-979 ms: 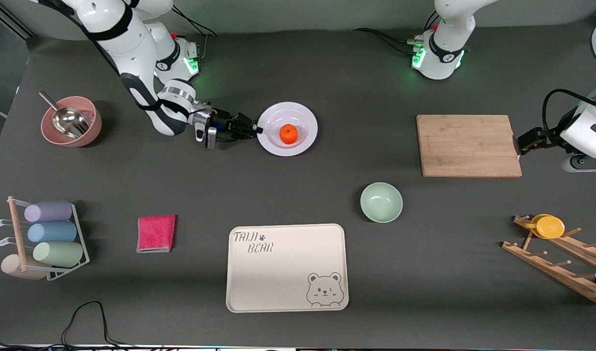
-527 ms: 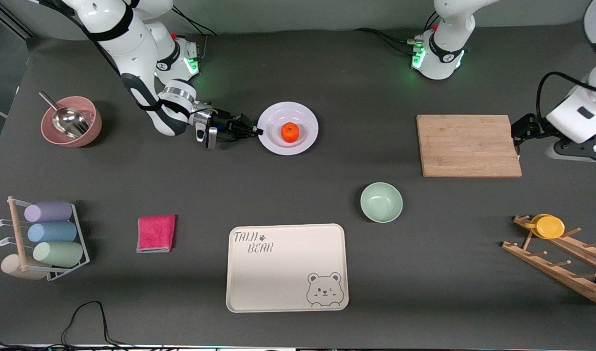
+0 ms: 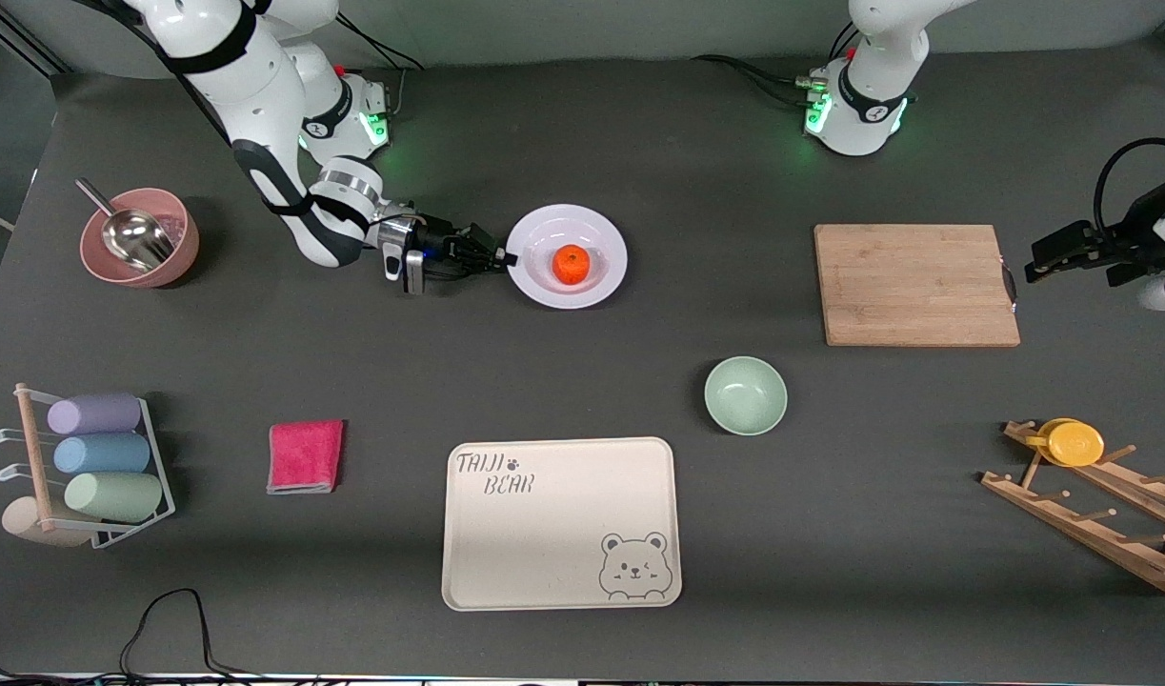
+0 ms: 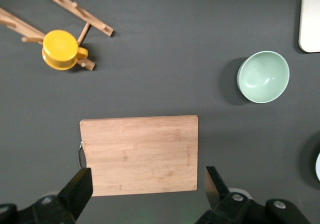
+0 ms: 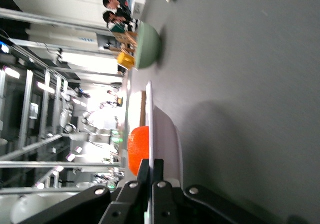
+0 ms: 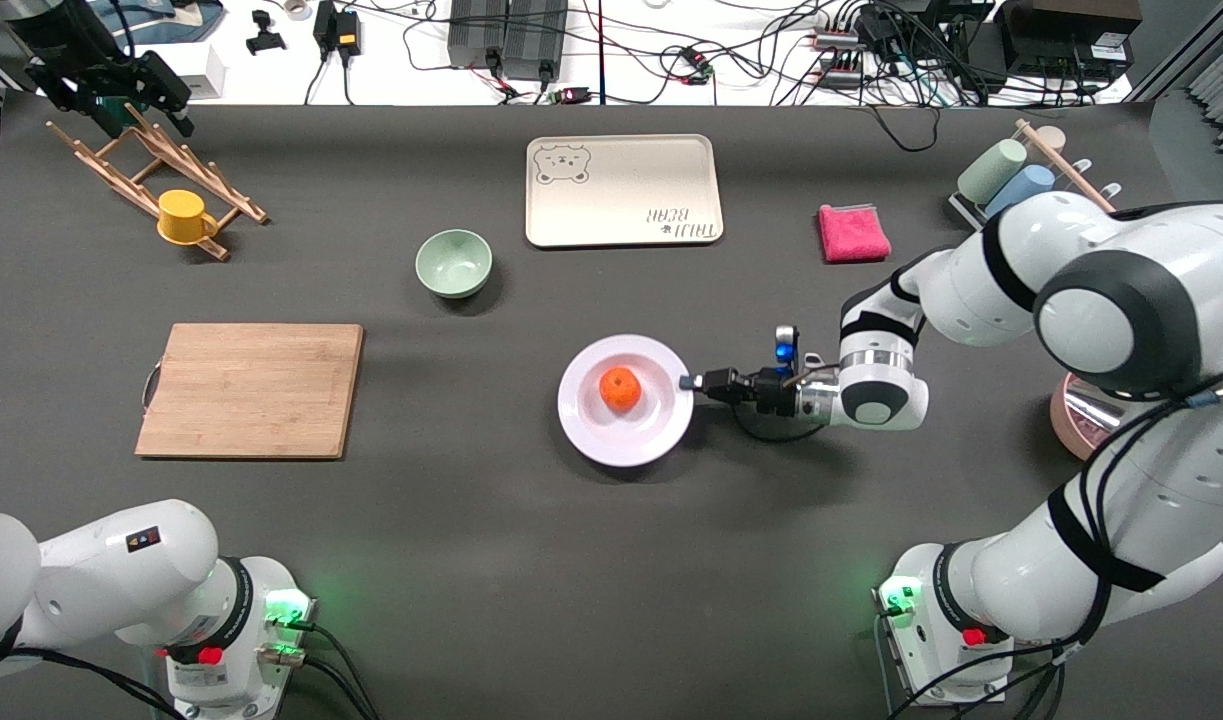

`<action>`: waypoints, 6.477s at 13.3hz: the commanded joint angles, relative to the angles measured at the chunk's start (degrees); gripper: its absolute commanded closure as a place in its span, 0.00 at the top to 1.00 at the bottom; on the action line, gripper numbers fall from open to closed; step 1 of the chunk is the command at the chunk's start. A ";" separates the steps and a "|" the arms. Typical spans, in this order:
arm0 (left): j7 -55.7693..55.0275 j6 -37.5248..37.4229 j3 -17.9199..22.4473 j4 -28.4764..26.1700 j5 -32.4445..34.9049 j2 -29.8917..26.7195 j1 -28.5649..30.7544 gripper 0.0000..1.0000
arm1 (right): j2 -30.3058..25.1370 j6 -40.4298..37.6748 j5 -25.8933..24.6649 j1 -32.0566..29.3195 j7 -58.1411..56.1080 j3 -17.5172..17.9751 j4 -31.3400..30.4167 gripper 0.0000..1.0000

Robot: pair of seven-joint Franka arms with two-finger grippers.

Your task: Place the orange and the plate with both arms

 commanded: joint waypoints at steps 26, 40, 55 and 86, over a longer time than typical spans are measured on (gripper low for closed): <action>0.31 -5.71 0.60 -0.74 2.25 -3.23 0.14 1.00 | 34.81 10.58 -32.86 -5.72 48.60 -6.44 77.57 0.00; 0.22 -6.15 0.52 -0.83 2.24 -3.23 -0.12 1.00 | 44.76 16.38 -32.51 -3.34 42.27 -6.89 85.50 0.00; 0.22 -5.97 0.52 -1.09 2.25 -3.32 -0.12 1.00 | 41.52 16.21 -32.78 -3.96 44.72 -6.98 81.99 0.54; 0.13 -5.80 0.52 -1.71 2.25 -3.85 -0.21 1.00 | -21.07 -20.95 -122.13 -13.89 88.59 -16.30 56.47 1.00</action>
